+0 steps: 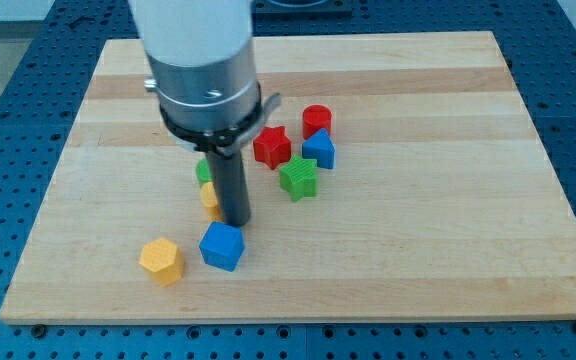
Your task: Push the green circle towards up
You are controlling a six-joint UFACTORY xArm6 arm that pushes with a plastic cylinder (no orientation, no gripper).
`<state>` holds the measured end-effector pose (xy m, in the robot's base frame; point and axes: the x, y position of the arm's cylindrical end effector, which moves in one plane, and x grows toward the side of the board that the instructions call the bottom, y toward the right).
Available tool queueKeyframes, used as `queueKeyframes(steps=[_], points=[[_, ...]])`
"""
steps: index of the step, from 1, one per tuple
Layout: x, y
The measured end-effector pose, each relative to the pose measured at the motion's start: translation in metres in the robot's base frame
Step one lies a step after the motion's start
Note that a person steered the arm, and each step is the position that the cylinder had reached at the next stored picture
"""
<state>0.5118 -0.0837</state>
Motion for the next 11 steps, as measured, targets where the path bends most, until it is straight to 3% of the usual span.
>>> queueKeyframes(steps=[3, 6, 10, 11], points=[[-0.025, -0.059], [-0.027, -0.021], [-0.115, -0.052], [-0.119, -0.098]])
